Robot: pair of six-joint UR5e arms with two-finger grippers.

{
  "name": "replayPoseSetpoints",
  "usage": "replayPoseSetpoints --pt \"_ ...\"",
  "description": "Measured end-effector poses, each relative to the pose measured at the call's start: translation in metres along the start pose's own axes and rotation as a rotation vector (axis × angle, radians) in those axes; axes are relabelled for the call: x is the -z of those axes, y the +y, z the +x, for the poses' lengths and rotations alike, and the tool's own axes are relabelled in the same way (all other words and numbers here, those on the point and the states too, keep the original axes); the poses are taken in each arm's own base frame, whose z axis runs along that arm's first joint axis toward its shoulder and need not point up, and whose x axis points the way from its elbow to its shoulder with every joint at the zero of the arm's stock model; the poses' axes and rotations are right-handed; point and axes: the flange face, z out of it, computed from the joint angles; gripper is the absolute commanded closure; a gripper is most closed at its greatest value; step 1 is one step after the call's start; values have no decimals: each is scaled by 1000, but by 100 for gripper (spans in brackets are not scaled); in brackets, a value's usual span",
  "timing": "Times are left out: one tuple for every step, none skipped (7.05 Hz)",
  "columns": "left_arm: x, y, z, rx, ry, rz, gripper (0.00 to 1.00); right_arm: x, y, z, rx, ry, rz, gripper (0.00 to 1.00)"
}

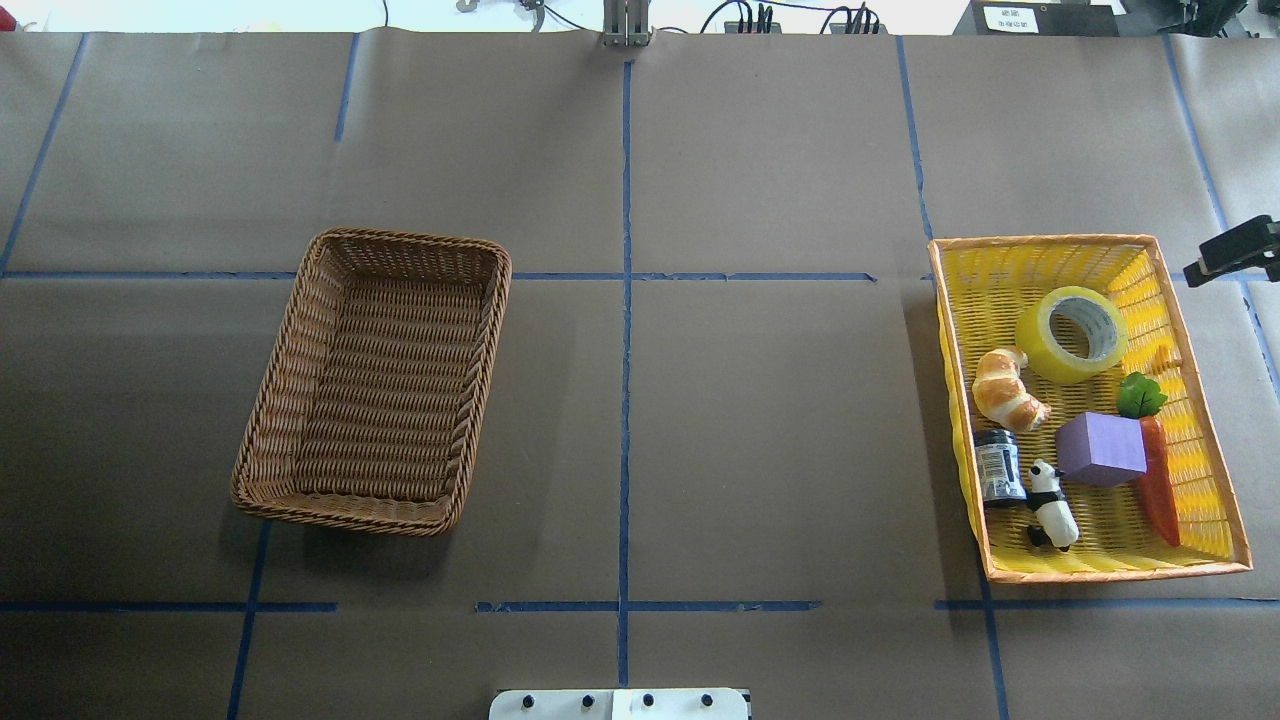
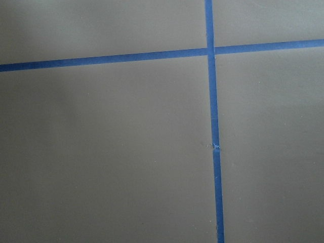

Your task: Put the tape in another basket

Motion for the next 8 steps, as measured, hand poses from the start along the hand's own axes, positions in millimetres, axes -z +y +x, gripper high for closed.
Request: replayPoseSetpoints --pt "1 -1 0 -1 0 1 0 -28 -2 -16 12 -1 -4 0" --pt "1 -1 1 -1 0 2 0 -54 -4 -21 27 6 0 0" --pt "2 -1 1 -1 0 3 0 -78 -8 -23 39 11 2 0" --pt "2 -1 1 -2 0 4 0 -95 -11 -26 45 19 -5 0" --pt "2 -1 2 -2 -1 4 0 -109 -13 -29 51 30 -16 0" --pt "2 -1 2 -2 -1 4 0 -119 -12 -29 52 38 -27 0" --pt "2 -1 2 -2 0 4 0 -124 -11 -26 48 44 -36 0" --pt "2 -1 2 -2 0 4 0 -128 -9 -23 44 48 -42 0"
